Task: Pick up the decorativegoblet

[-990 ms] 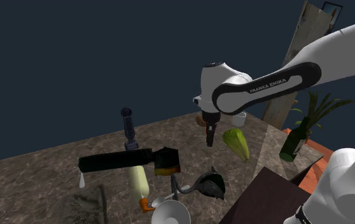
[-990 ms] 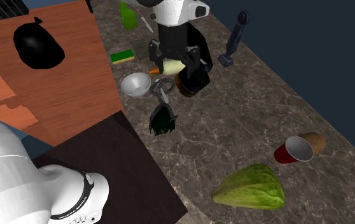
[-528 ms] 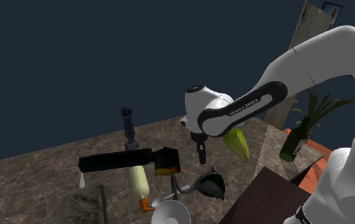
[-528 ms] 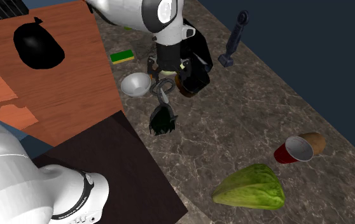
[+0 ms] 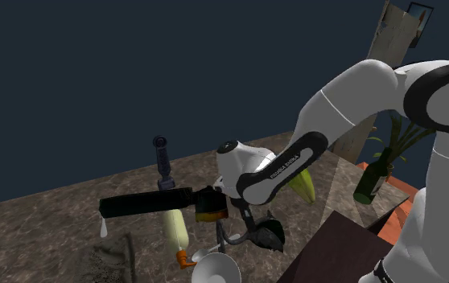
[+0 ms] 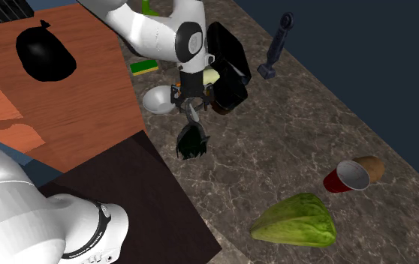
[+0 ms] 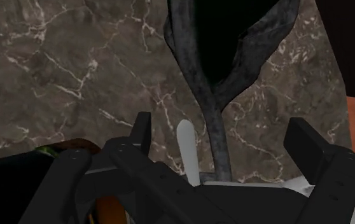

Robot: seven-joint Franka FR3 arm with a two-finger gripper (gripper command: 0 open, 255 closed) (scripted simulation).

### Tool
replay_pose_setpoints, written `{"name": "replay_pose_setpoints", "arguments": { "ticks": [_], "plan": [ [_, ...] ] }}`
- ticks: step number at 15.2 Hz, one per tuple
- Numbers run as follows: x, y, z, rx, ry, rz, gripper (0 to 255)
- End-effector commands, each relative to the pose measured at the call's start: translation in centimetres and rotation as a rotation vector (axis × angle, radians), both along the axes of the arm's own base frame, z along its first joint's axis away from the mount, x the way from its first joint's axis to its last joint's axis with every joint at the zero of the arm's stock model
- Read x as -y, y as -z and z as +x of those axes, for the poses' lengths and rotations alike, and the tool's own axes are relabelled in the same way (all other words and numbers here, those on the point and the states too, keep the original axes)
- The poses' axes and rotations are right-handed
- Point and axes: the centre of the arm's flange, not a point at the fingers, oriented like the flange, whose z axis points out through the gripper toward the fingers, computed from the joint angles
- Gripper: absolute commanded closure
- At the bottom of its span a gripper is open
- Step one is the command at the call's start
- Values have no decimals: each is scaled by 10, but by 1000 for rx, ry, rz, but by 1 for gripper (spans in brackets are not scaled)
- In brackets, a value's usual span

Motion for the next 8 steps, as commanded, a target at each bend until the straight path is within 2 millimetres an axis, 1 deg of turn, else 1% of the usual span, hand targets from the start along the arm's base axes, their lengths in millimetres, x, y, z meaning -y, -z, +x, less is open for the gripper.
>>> {"name": "replay_pose_setpoints", "arguments": {
  "ticks": [1, 2, 8],
  "plan": [
    [-14, 28, -5, -28, -62, -3, 0],
    [-14, 29, -6, -30, -65, -3, 0],
    [-14, 61, -6, -30, -65, -3, 0]
  ]
}}
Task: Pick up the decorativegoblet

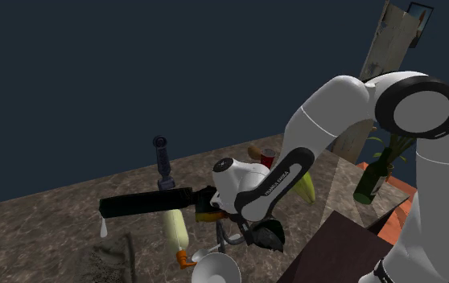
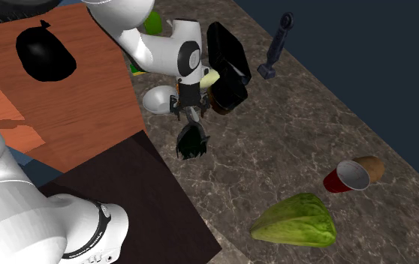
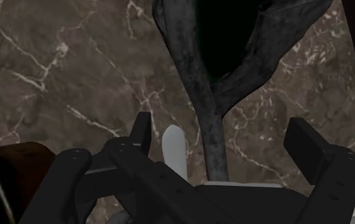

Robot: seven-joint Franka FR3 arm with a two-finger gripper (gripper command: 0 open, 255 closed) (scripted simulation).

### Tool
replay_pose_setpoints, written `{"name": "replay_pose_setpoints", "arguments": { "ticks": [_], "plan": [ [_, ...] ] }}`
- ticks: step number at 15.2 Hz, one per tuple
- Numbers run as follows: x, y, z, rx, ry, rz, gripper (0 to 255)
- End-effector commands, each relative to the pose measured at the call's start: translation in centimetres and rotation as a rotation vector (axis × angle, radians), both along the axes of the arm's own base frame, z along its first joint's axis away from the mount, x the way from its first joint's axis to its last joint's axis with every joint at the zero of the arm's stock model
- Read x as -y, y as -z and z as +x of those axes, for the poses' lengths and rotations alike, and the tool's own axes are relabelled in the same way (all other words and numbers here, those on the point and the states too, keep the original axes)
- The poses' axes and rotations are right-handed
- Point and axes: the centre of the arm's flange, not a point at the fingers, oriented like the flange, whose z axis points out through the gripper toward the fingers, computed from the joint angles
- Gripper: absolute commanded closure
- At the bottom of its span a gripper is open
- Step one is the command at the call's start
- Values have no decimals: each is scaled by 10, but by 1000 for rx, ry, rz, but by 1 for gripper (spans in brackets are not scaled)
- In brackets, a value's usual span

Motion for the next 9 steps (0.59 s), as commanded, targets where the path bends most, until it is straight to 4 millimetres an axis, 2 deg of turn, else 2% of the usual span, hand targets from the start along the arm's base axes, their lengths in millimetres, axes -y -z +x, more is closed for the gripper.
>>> {"name": "replay_pose_setpoints", "arguments": {
  "ticks": [1, 3, 4, 9],
  "plan": [
    [-1, 14, 0, 0, 0, 0, 0],
    [-1, 14, 0, 0, 0, 0, 0],
    [-1, 14, -1, 0, 0, 0, 255],
    [-1, 14, 0, 0, 0, 0, 255]
  ]
}}
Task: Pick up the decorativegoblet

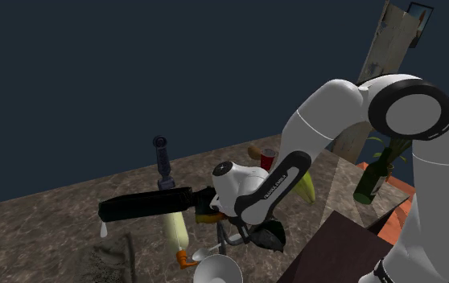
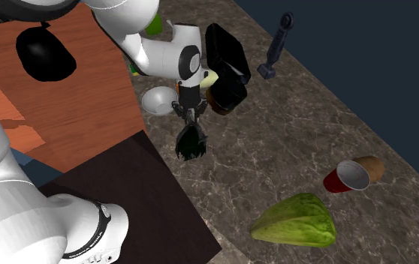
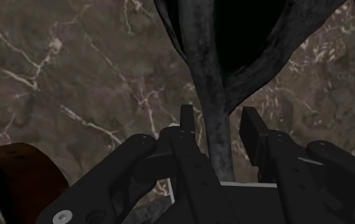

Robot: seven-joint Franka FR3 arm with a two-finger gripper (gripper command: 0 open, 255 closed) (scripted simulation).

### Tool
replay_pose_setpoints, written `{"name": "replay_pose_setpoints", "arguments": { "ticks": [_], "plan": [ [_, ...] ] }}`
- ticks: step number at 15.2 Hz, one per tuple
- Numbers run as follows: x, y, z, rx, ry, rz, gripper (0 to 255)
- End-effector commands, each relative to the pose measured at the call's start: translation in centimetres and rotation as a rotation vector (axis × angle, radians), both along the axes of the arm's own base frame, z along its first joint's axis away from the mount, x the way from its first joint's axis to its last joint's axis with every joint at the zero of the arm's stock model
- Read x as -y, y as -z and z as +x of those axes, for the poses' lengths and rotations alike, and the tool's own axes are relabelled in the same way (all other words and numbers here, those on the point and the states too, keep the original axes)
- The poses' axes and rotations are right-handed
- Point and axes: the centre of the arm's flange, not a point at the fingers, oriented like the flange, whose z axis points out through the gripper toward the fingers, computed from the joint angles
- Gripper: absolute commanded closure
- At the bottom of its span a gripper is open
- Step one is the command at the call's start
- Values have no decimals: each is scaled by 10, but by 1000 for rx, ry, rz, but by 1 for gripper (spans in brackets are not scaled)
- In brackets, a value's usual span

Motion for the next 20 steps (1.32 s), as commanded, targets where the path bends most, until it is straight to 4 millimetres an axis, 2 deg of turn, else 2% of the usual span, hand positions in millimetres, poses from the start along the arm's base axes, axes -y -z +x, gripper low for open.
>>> {"name": "replay_pose_setpoints", "arguments": {
  "ticks": [1, 4, 19, 20],
  "plan": [
    [1, 1, 0, -1, 1, -1, 255],
    [1, 1, 1, -1, 1, -1, 255],
    [1, -78, 1, -1, 1, -1, 255],
    [1, -79, 1, -1, 1, -1, 255]
  ]
}}
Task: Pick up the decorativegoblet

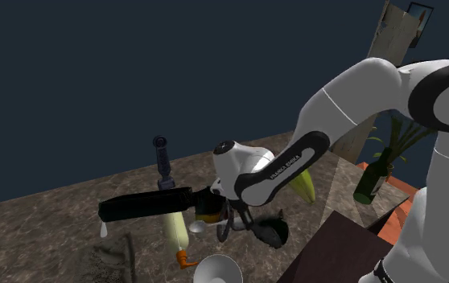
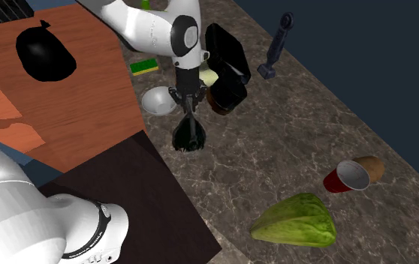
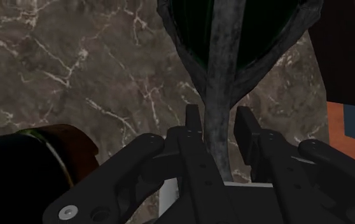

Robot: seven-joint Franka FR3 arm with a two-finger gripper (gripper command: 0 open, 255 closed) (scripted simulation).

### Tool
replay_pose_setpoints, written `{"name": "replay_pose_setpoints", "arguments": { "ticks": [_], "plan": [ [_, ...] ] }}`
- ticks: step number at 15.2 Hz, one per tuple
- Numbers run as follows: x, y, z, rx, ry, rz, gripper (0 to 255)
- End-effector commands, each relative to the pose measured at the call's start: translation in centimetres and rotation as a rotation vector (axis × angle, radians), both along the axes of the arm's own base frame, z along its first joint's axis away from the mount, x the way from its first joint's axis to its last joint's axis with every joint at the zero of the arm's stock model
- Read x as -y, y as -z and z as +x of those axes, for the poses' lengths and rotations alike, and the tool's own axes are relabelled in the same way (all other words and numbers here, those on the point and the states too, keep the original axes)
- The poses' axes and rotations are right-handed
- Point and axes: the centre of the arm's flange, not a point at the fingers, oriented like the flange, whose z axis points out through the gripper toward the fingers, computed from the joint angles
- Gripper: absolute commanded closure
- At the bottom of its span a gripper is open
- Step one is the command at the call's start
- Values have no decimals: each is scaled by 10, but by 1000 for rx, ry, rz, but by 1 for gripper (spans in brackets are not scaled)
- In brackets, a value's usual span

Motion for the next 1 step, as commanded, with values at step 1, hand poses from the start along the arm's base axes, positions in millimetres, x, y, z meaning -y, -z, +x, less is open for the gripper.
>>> {"name": "replay_pose_setpoints", "arguments": {
  "ticks": [1],
  "plan": [
    [0, -3, 0, 0, 0, 0, 255]
  ]
}}
